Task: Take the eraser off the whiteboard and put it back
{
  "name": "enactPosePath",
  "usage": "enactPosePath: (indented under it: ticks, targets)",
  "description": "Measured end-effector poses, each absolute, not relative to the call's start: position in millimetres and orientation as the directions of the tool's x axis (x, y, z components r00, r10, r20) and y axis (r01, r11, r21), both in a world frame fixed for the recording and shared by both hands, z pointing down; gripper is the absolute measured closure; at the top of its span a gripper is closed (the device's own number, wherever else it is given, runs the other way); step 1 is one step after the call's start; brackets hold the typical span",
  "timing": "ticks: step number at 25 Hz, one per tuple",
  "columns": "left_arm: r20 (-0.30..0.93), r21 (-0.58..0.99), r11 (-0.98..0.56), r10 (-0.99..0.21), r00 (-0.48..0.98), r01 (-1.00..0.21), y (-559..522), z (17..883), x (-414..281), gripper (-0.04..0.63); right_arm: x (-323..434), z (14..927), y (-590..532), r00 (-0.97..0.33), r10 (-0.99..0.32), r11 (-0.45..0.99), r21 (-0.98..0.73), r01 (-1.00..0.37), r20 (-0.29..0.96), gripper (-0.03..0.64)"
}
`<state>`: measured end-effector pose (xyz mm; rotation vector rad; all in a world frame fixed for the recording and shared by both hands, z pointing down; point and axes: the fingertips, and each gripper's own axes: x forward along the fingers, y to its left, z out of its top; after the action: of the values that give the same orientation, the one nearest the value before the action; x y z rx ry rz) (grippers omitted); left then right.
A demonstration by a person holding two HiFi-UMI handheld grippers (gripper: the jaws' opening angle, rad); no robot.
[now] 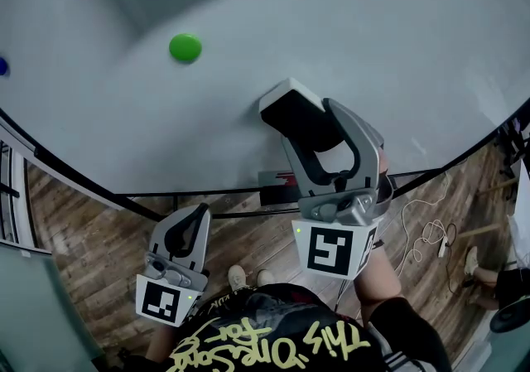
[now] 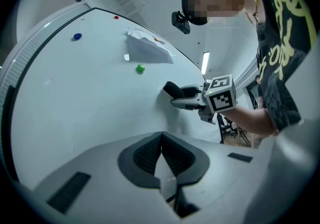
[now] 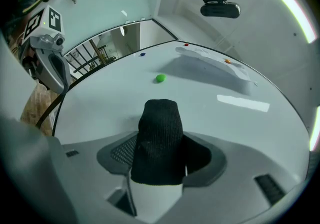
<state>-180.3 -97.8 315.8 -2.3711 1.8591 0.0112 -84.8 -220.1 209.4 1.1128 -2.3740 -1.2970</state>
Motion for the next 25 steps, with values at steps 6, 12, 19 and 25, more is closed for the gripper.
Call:
enactPosePath:
  ticks: [6, 12, 19, 25]
  targets:
    - [-0.084, -0.098, -0.229, -0.968, 0.237, -0.969, -97.8, 314.9, -183.7, 0.588, -87.4, 211.1, -222.9, -0.693, -0.705, 0.327, 0.798, -0.507, -0.151, 0.354]
    - [-0.075, -0.097, -0.229, -0.969, 0.236, -0.969, -98.4, 316.1, -185.5, 0.588, -90.0, 209.8, -226.1, -0.692, -0.706, 0.328, 0.796, -0.509, -0.152, 0.354]
    - [-0.076, -0.099, -0.231, -0.968, 0.239, -0.968, -101.7, 314.6, -186.6, 0.588, -90.6, 210.3, -228.1, -0.691, -0.706, 0.327, 0.796, -0.51, -0.153, 0.354]
    - [-0.078, -0.099, -0.234, -0.967, 0.242, -0.967, -102.8, 314.1, -186.2, 0.588, -91.6, 210.7, -227.8, -0.695, -0.703, 0.331, 0.795, -0.508, -0.152, 0.354]
